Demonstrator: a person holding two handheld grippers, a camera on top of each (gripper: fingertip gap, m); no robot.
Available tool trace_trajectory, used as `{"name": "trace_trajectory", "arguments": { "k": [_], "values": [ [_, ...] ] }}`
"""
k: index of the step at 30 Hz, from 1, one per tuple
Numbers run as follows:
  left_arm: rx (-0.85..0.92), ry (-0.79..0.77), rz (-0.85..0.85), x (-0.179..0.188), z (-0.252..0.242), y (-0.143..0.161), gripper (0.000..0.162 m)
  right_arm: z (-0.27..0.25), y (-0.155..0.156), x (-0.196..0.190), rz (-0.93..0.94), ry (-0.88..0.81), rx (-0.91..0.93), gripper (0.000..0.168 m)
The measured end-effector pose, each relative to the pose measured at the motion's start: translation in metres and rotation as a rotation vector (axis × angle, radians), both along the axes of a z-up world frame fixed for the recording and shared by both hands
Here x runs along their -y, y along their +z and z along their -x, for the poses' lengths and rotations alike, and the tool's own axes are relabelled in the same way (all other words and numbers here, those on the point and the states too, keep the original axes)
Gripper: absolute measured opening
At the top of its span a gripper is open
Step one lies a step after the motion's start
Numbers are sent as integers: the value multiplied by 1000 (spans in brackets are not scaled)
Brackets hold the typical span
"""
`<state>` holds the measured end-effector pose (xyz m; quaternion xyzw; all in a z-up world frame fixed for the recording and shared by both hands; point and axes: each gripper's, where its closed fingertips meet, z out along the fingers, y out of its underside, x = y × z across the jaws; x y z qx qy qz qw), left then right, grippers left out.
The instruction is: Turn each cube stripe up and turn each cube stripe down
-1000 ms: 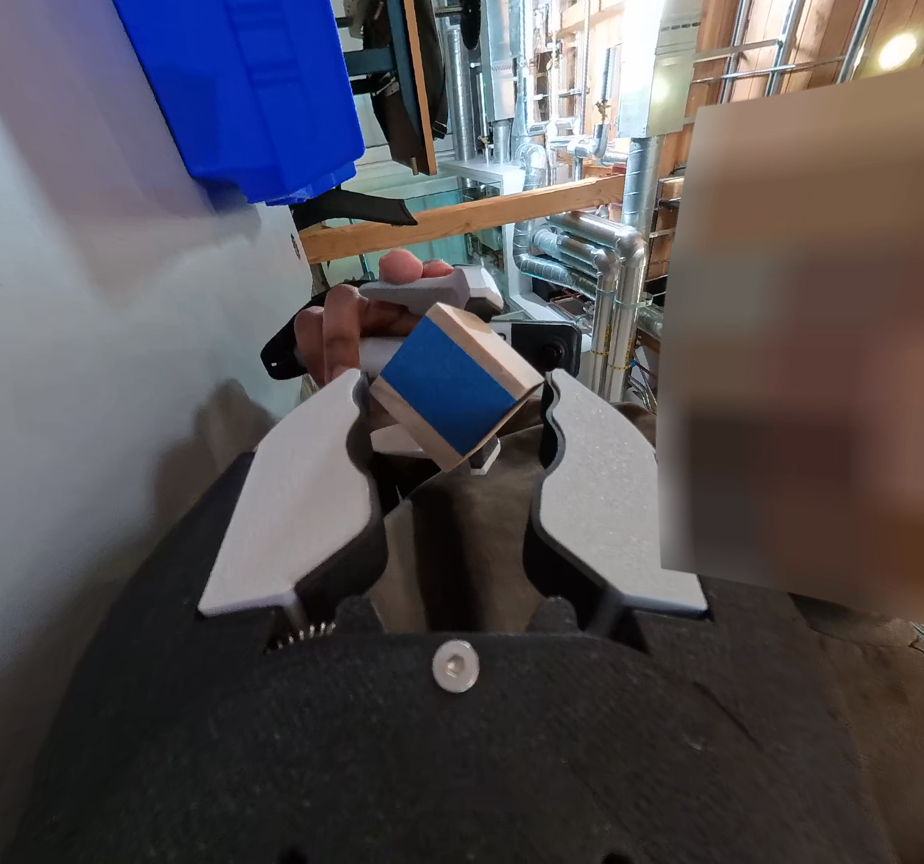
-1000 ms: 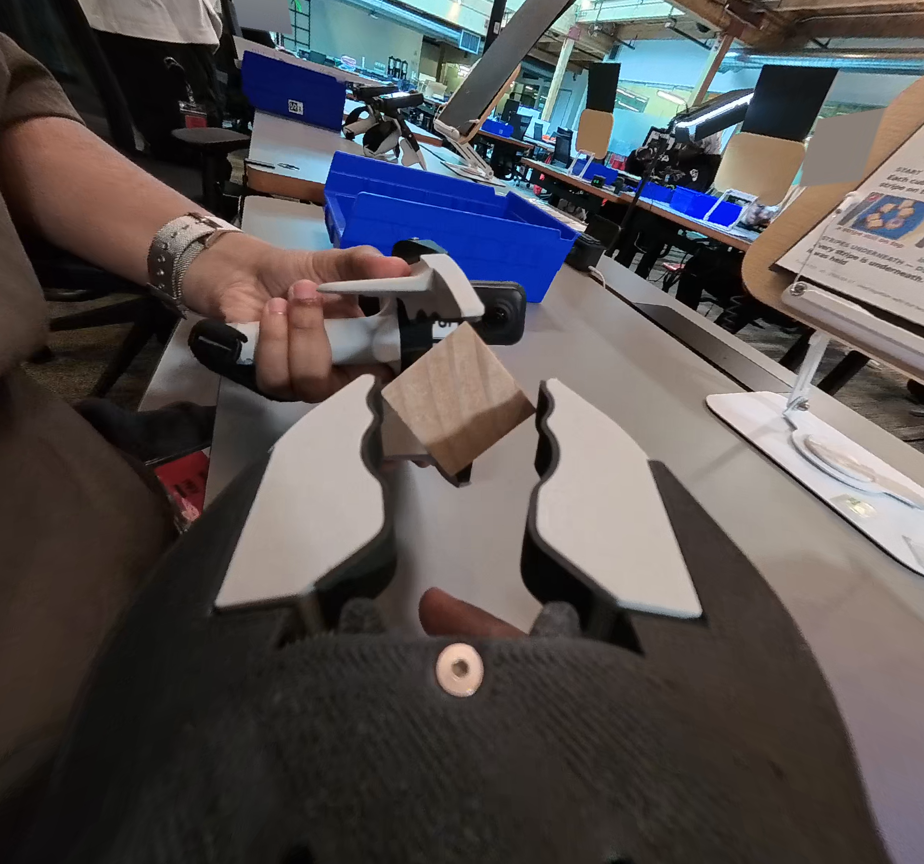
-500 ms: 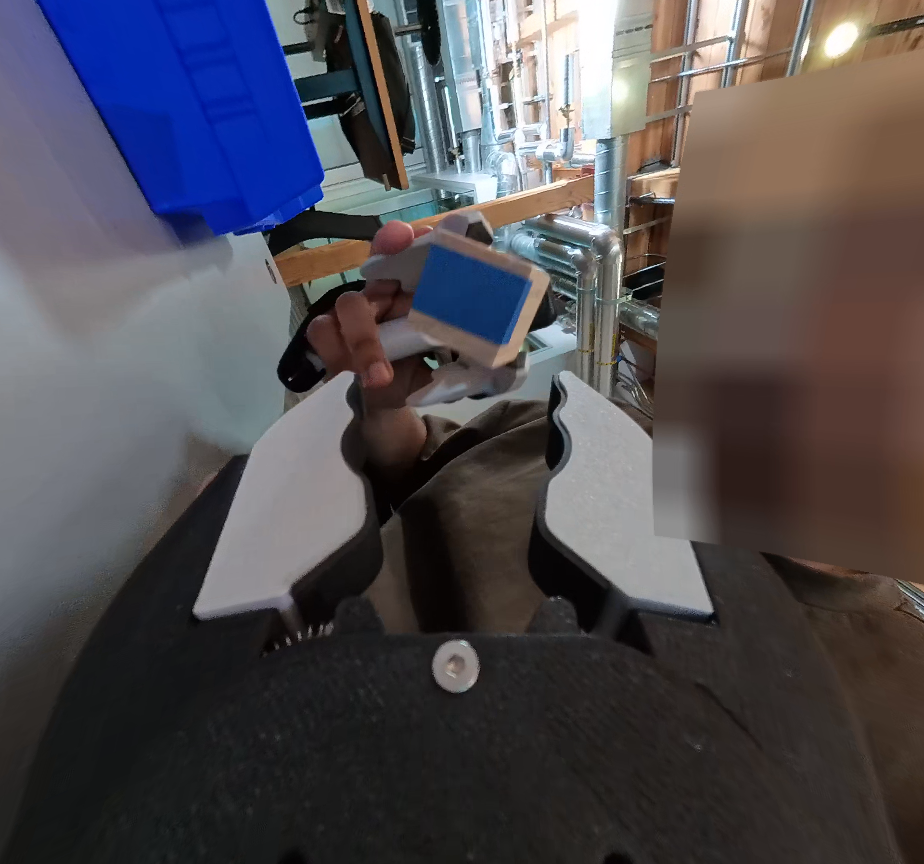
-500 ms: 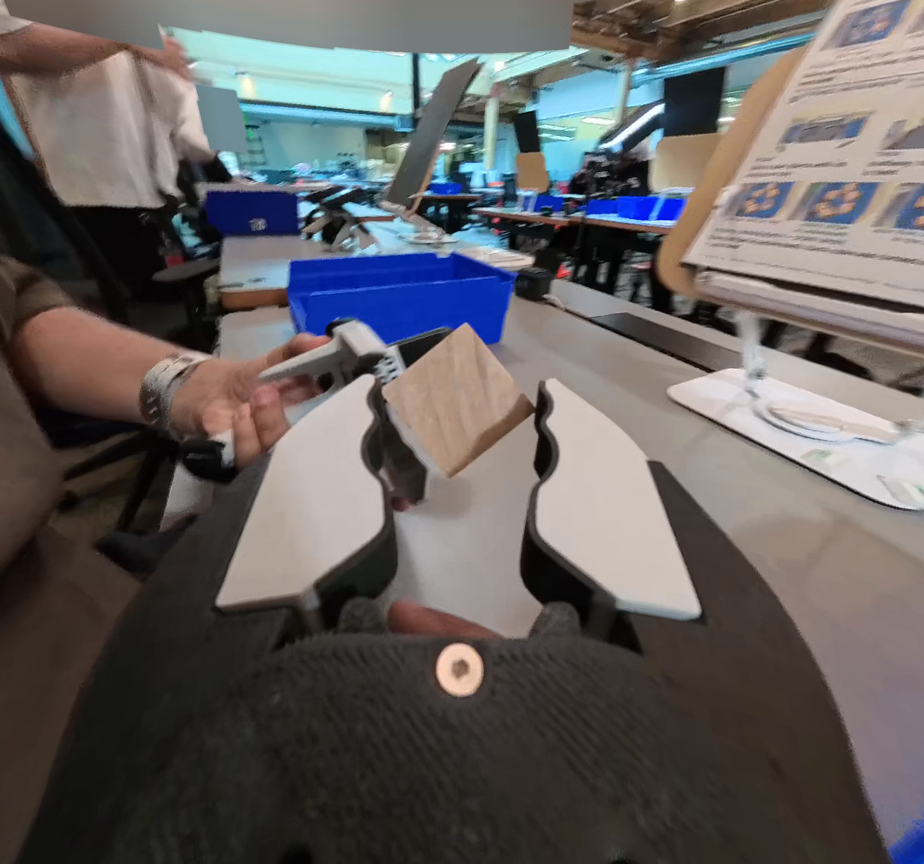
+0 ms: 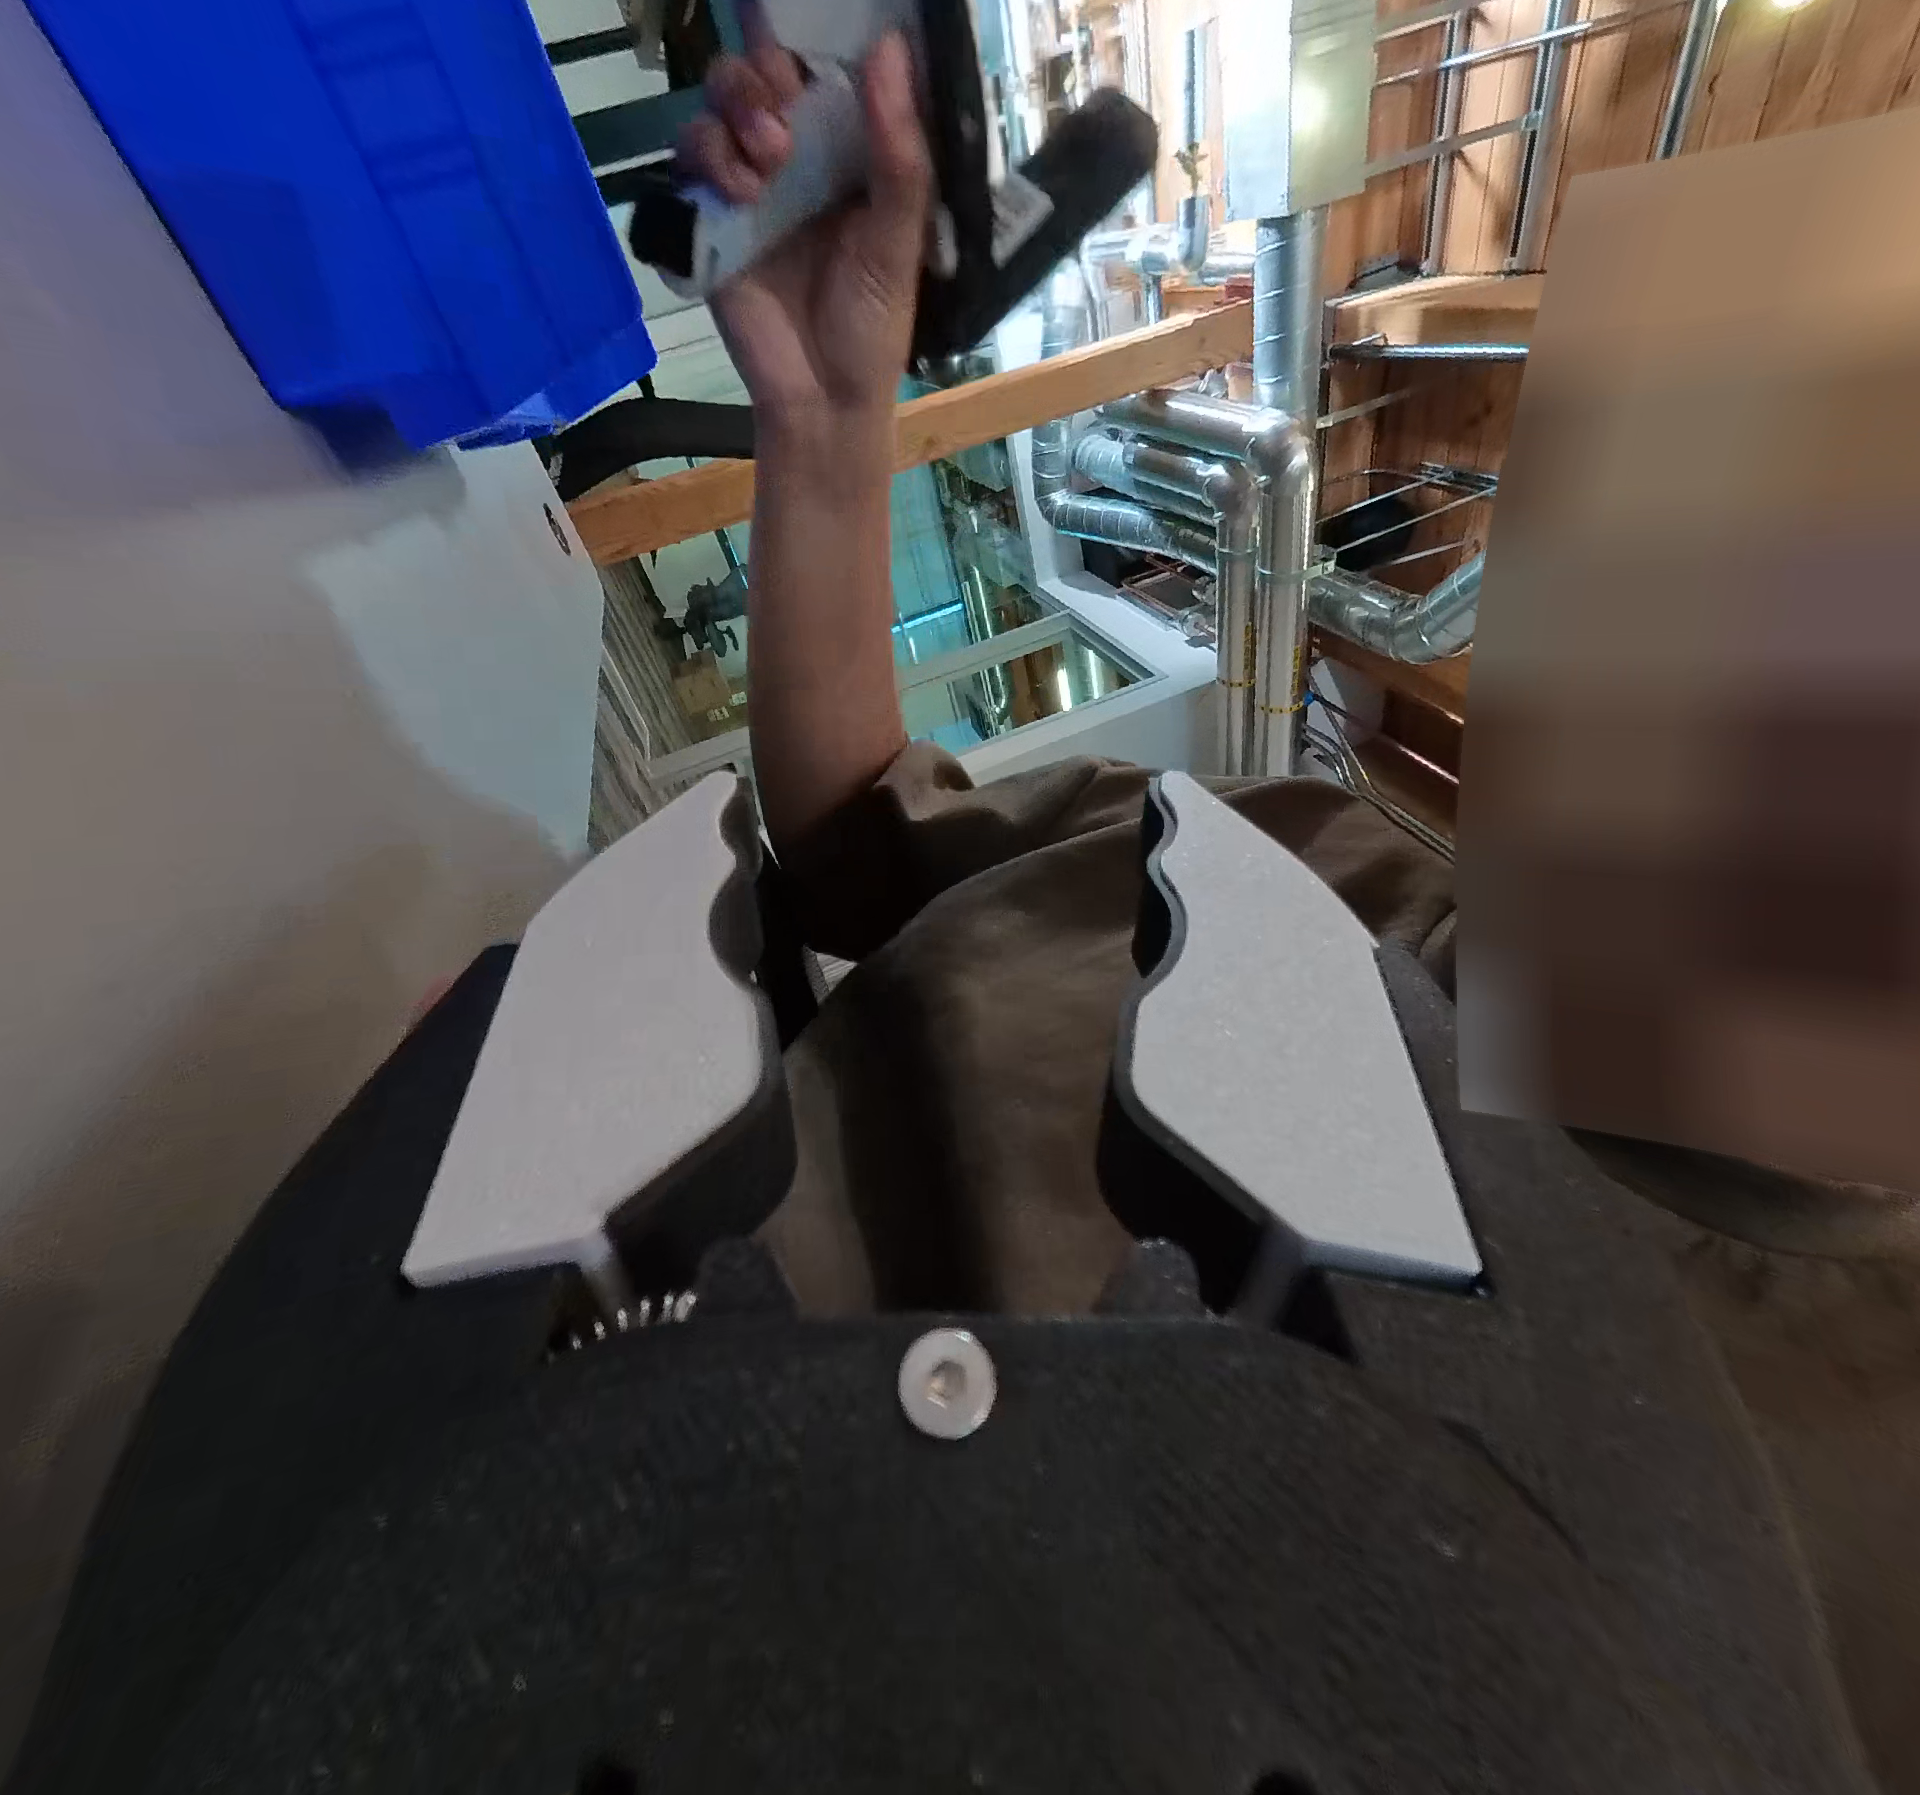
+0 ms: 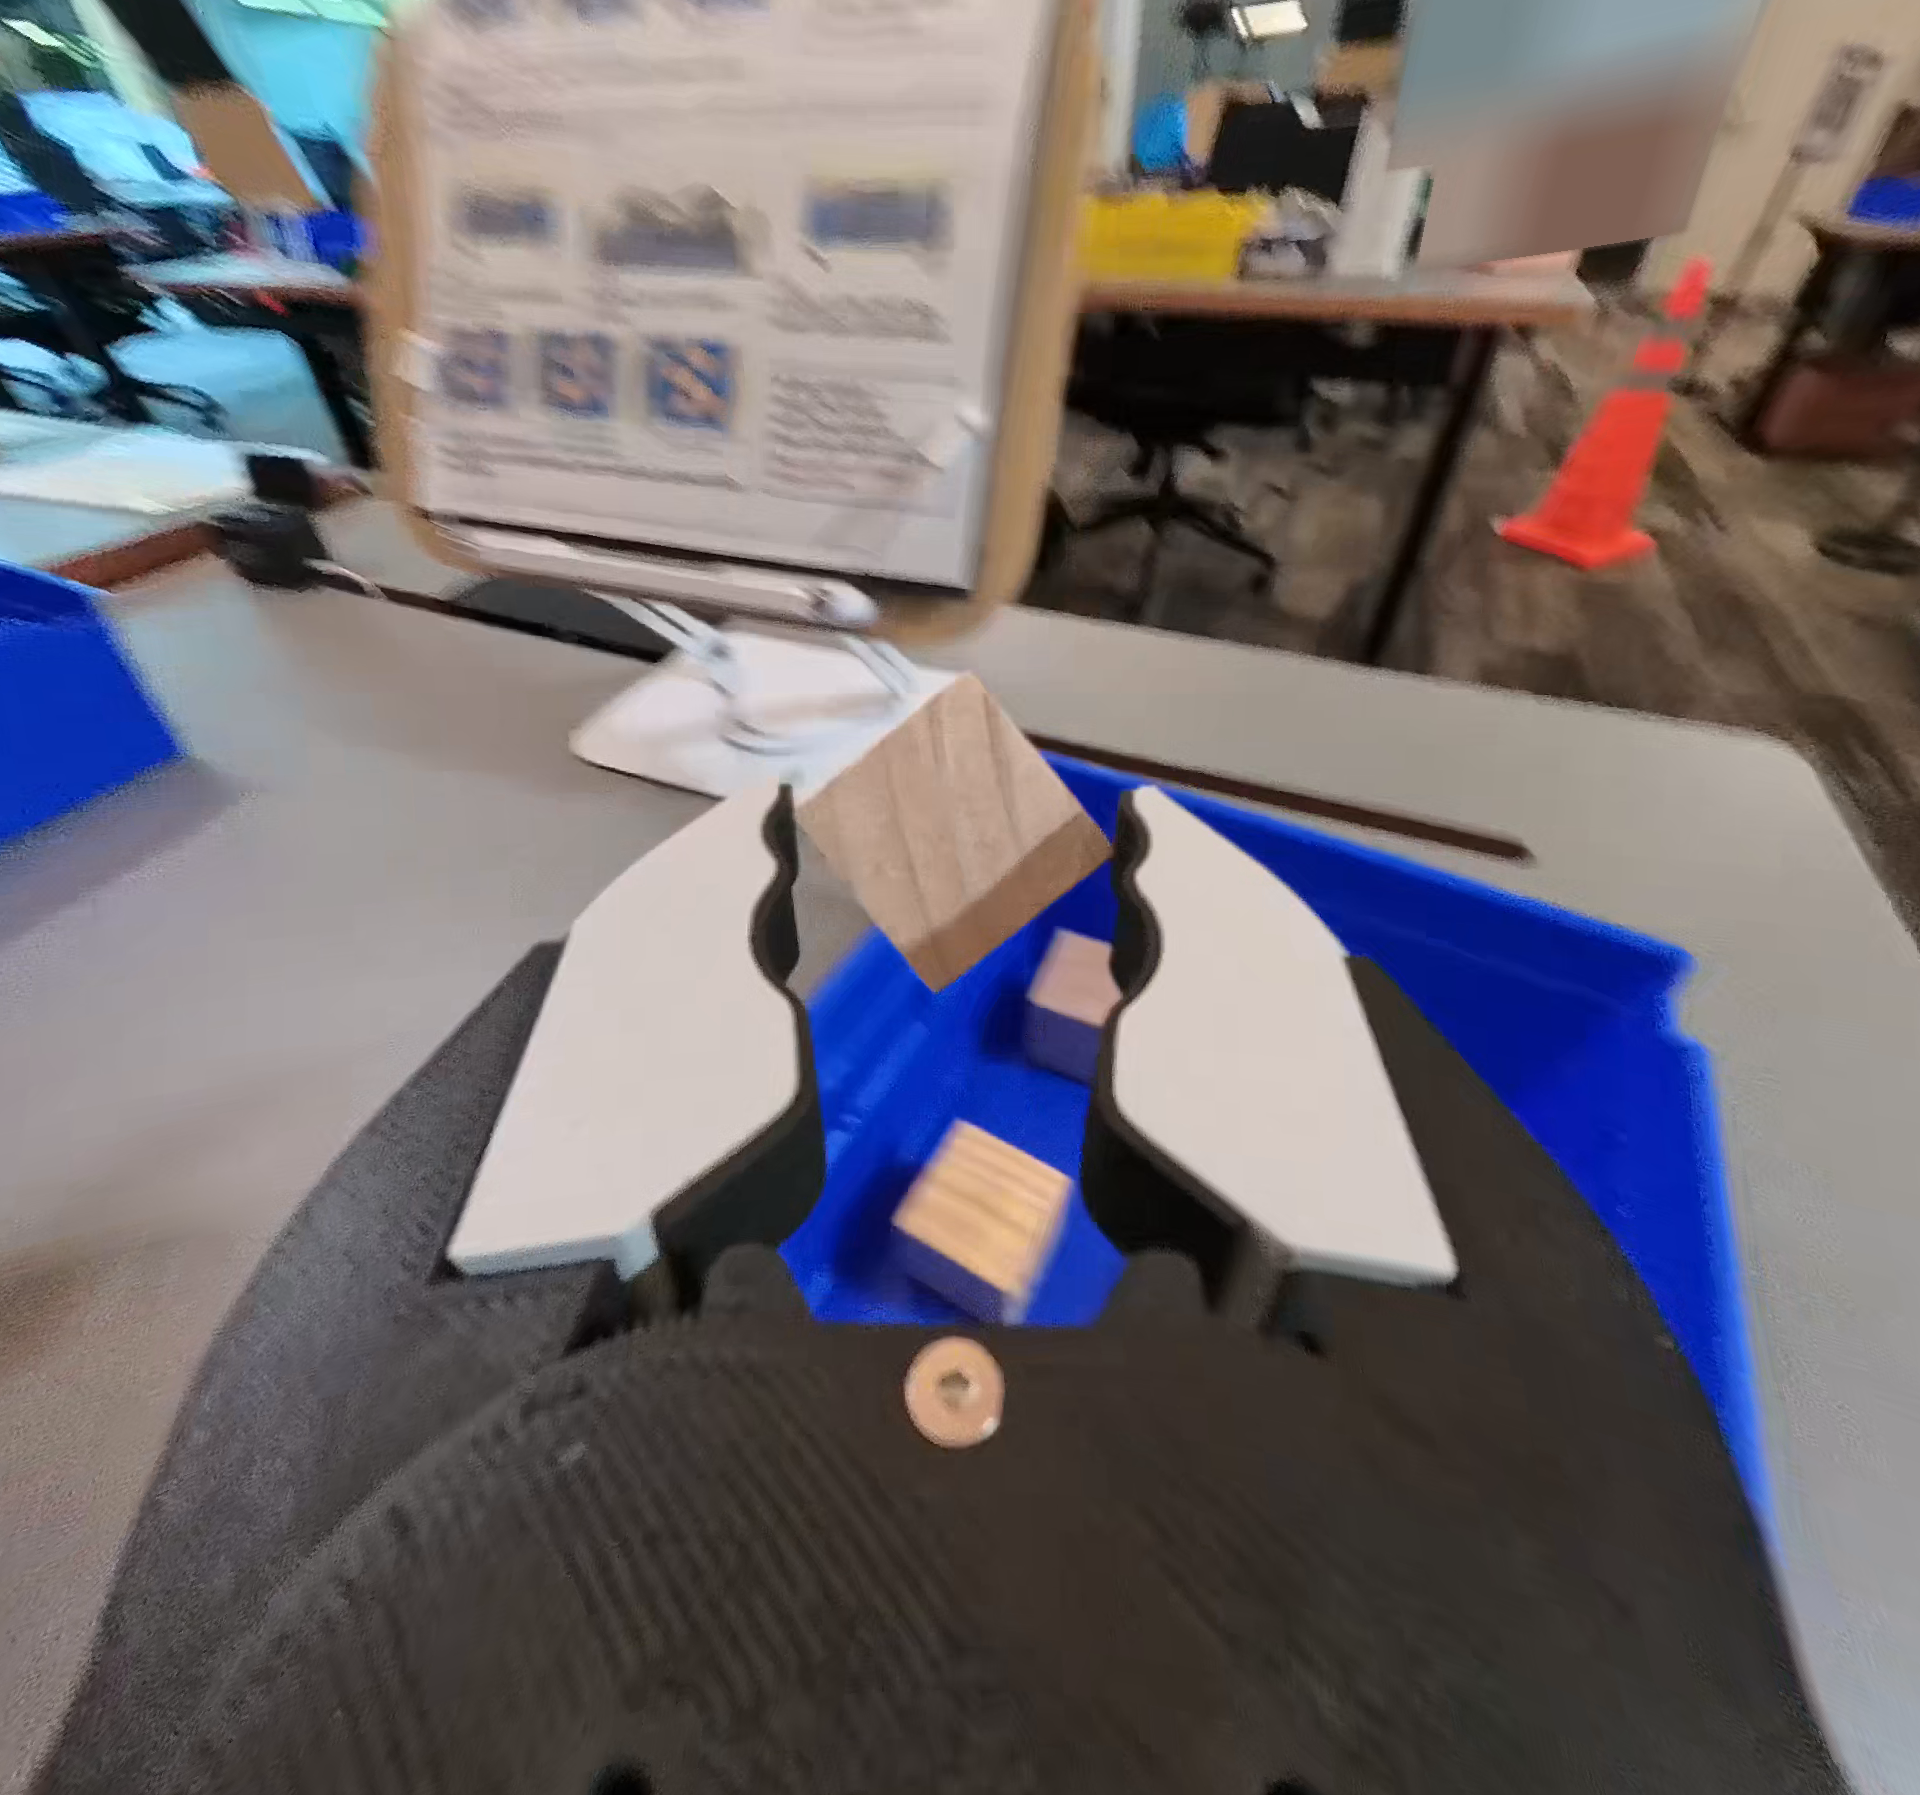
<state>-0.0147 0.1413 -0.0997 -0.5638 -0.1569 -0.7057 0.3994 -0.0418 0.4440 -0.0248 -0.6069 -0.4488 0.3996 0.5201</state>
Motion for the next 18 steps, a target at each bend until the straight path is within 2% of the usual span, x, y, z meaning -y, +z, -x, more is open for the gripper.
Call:
{"name": "trace_trajectory", "arguments": {
  "k": [3,7,12,18],
  "values": [
    [0,-2,-1,1,-1,1,70,0,-47,-53,97,-85,180,60],
    [-4,-1,-2,1,-1,1,70,-2,-98,-86,164,-155,382,60],
    [13,3,5,1,2,0,70,-1,-132,-103,122,-195,562,60],
    [10,-1,2,2,3,0,70,0,-156,-113,193,-211,688,60]
  ]
}}
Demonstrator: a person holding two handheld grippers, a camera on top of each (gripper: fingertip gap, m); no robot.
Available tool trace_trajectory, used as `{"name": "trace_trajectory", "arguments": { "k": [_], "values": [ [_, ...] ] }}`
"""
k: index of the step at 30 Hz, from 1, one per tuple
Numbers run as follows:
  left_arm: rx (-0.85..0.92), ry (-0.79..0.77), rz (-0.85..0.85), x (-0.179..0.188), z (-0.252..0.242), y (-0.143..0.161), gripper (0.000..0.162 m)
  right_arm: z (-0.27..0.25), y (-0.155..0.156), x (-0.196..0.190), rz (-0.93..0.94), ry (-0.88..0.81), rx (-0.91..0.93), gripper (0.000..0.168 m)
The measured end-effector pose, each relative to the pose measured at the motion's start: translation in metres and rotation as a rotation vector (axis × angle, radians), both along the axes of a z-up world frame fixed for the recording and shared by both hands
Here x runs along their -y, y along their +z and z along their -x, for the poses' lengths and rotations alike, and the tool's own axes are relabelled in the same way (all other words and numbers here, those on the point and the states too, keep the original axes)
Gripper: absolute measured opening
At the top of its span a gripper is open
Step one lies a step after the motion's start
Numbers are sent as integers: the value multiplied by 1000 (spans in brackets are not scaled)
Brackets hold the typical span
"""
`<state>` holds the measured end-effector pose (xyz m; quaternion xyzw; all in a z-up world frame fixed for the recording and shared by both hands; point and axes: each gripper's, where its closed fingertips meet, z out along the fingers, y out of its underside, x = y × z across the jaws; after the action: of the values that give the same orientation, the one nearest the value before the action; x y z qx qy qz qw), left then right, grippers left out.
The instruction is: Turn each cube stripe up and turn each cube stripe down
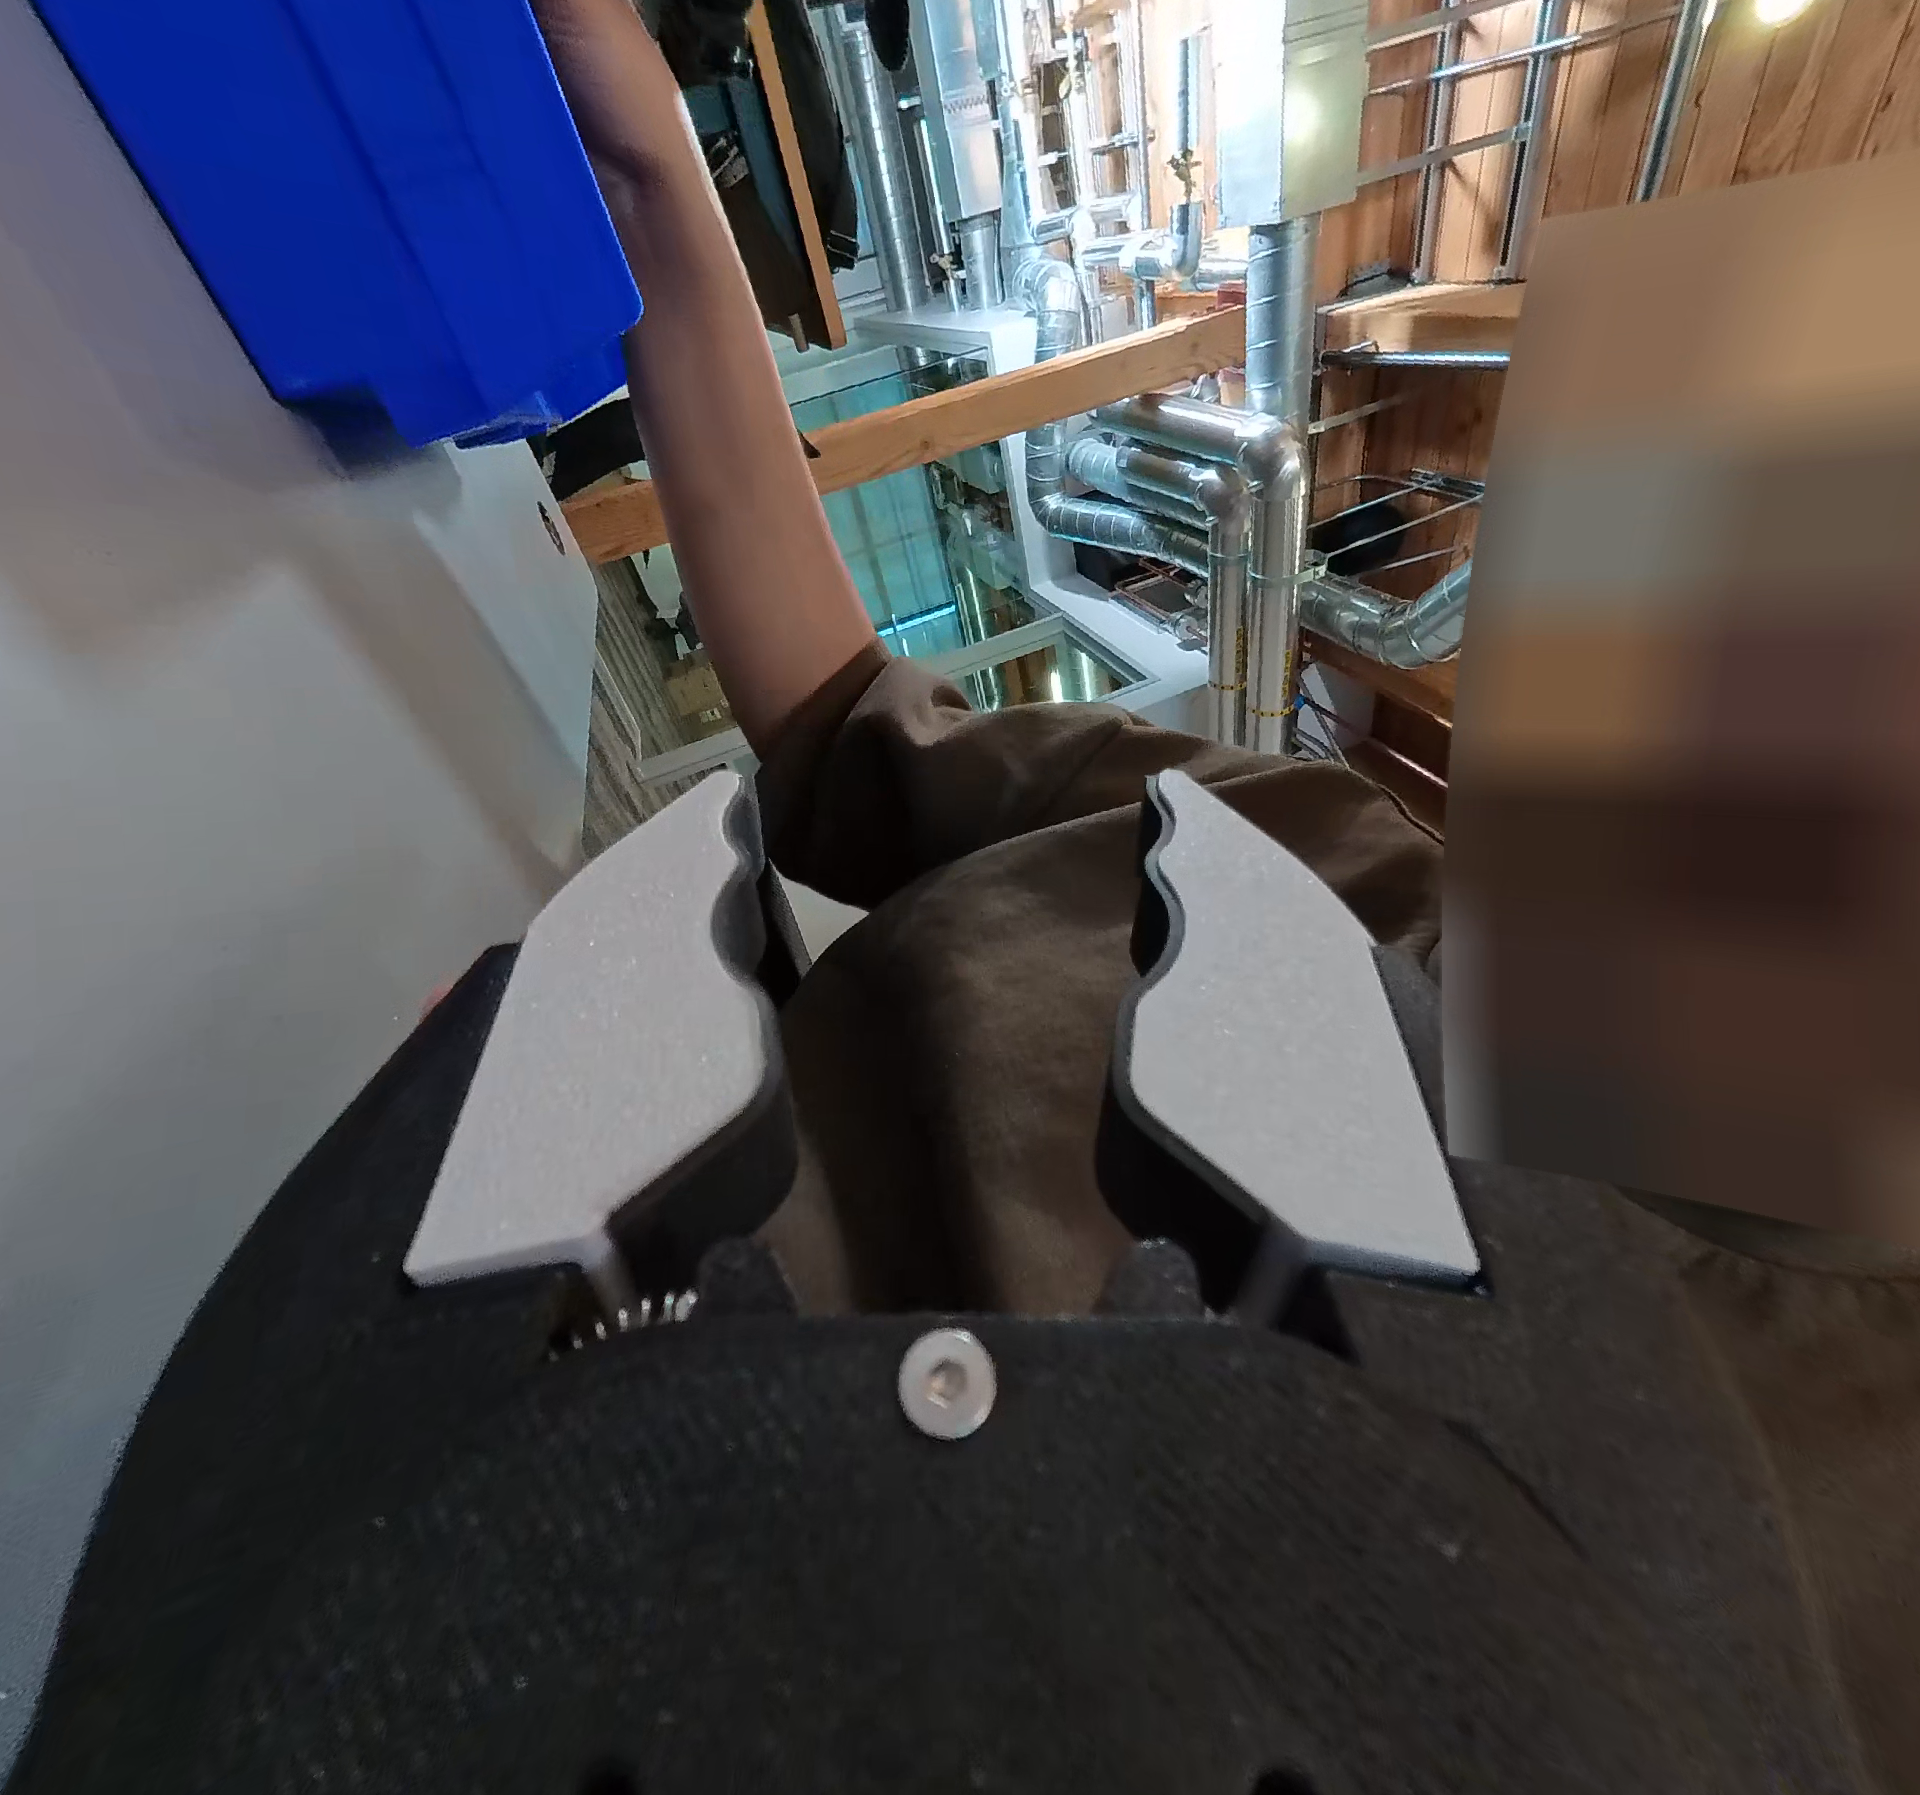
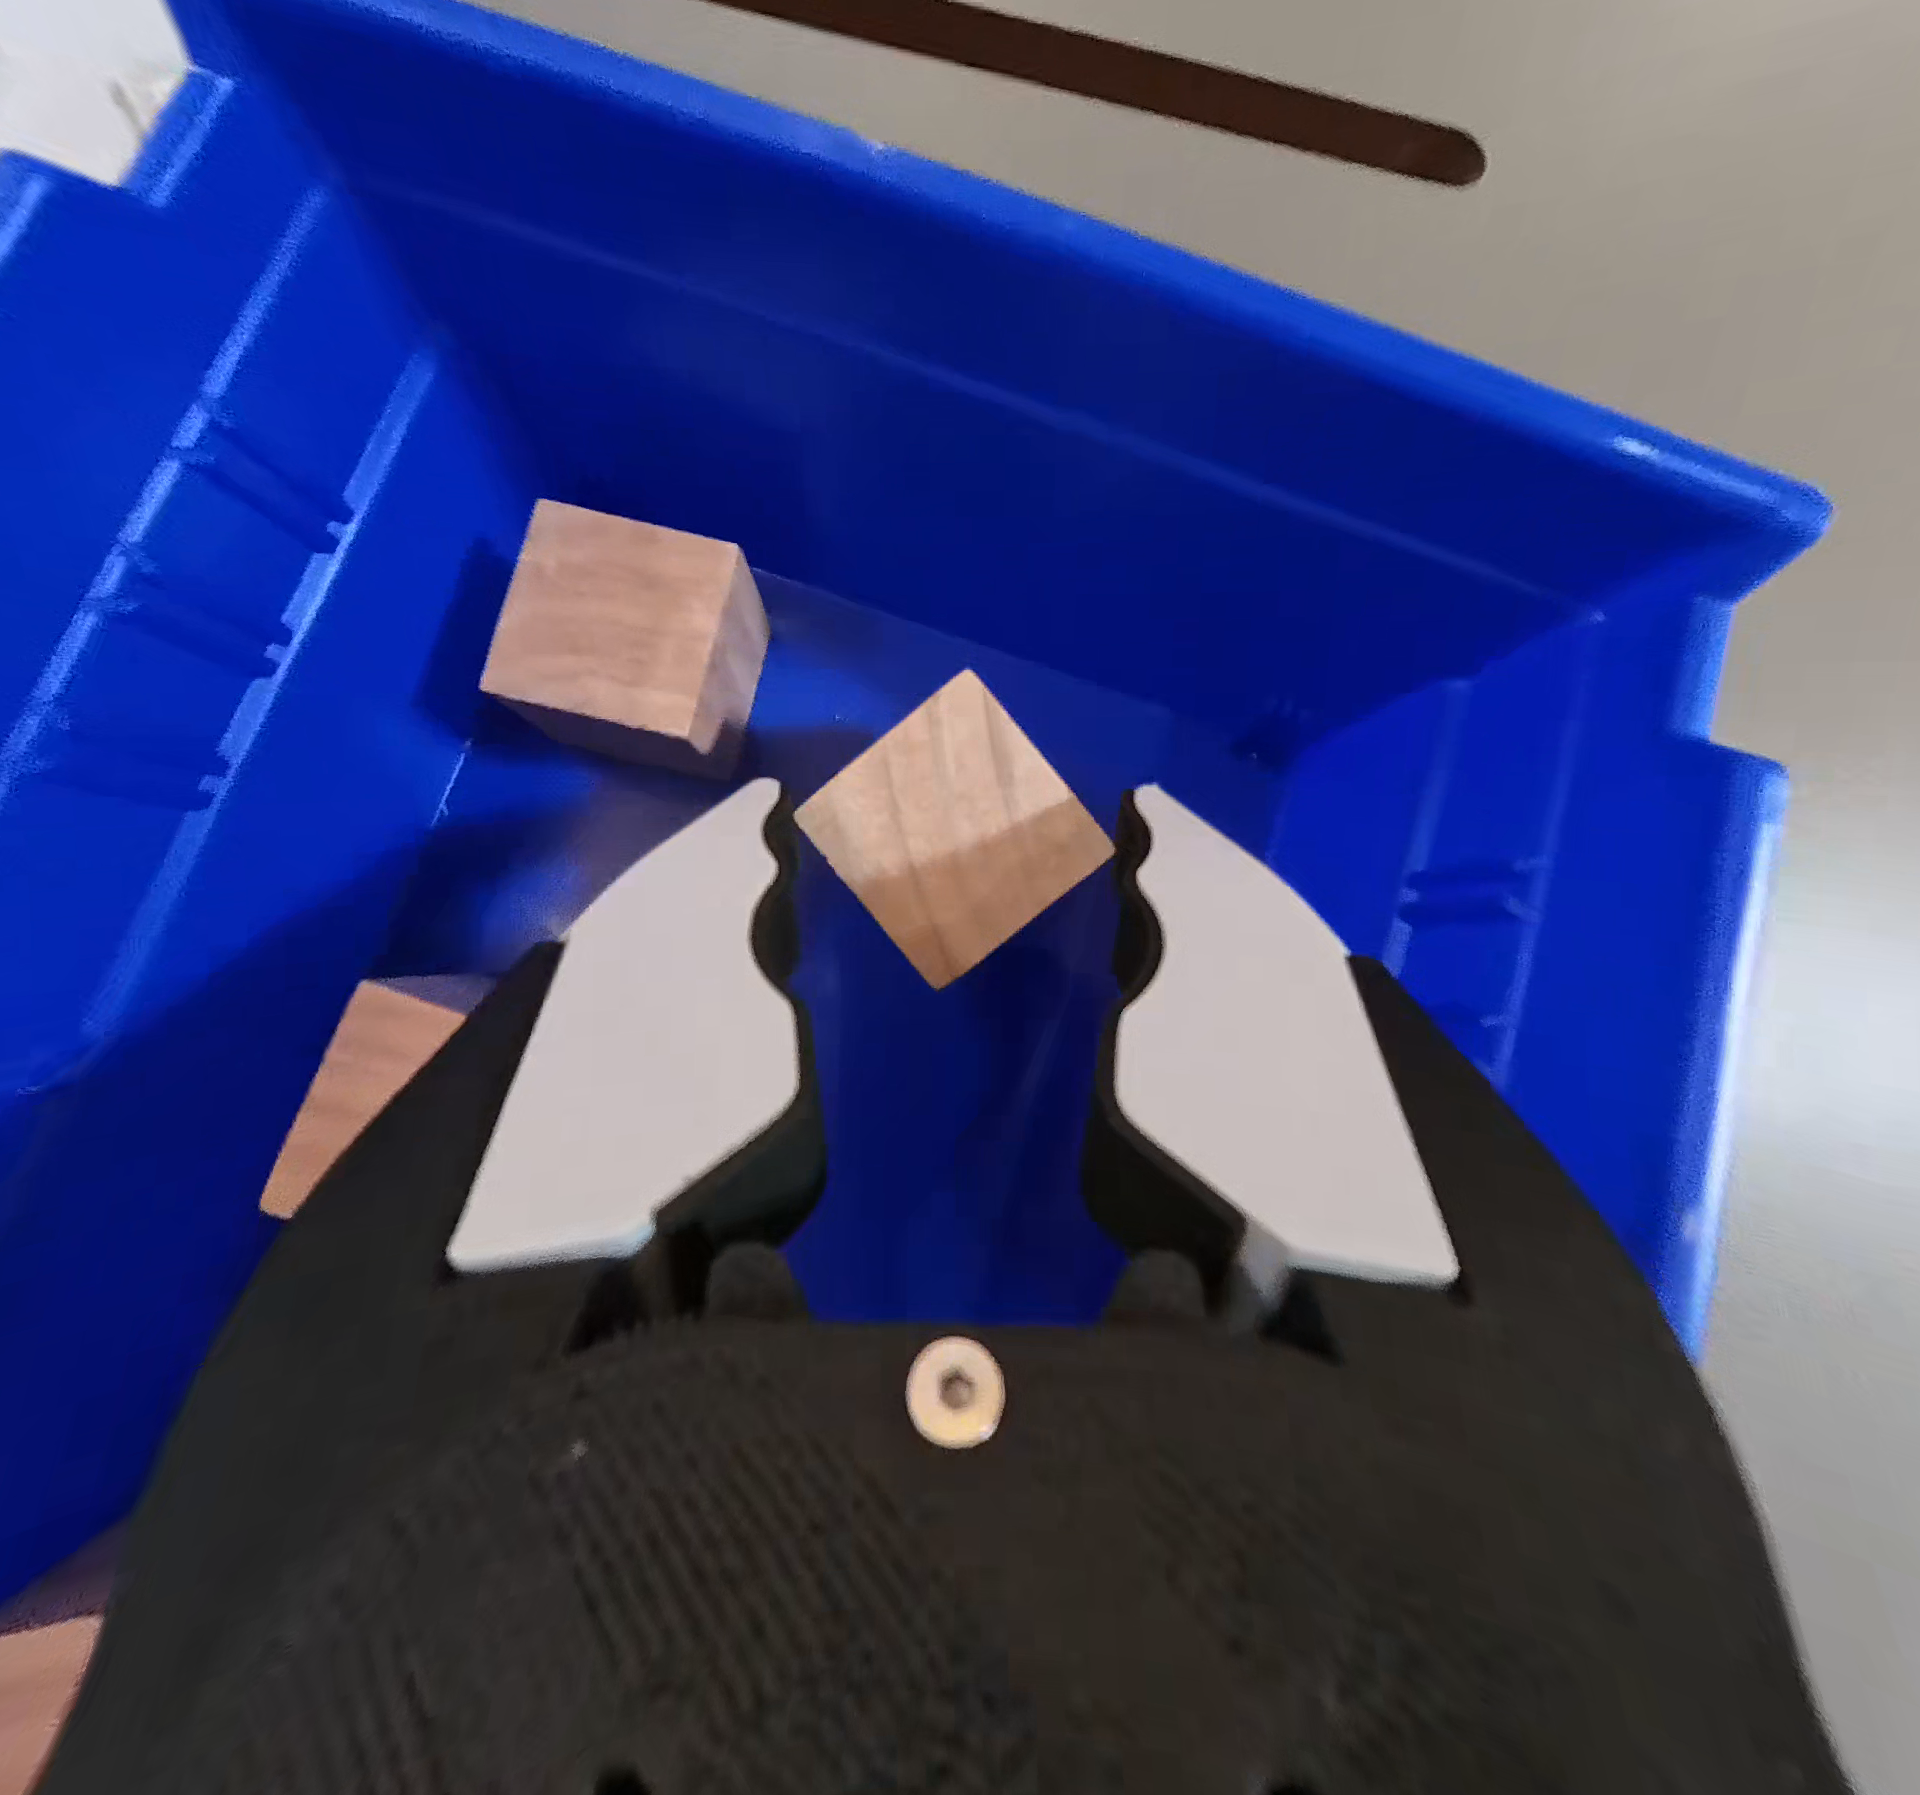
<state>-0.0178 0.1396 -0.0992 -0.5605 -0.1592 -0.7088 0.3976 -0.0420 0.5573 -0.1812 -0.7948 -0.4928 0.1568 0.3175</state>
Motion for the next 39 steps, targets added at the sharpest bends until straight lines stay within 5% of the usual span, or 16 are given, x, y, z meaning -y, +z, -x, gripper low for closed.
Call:
{"name": "trace_trajectory", "arguments": {
  "k": [13,20,24,30,33,36,39],
  "values": [
    [4,-1,10,-1,2,-2,69,0,-14,-22,52,-75,76,62],
    [4,1,10,-1,2,-2,69,4,23,1,26,-59,-47,75],
    [-57,12,14,-2,-1,-7,67,18,83,66,57,84,-298,74],
    [-408,112,-56,-6,2,-9,67,27,146,214,88,321,-720,63],
    [-554,245,-106,-5,26,9,67,33,123,292,107,404,-809,61],
    [-701,486,-106,9,88,47,68,38,83,355,224,532,-706,64],
    [-949,929,178,62,211,67,56,35,65,382,384,556,-659,66]
  ]
}}
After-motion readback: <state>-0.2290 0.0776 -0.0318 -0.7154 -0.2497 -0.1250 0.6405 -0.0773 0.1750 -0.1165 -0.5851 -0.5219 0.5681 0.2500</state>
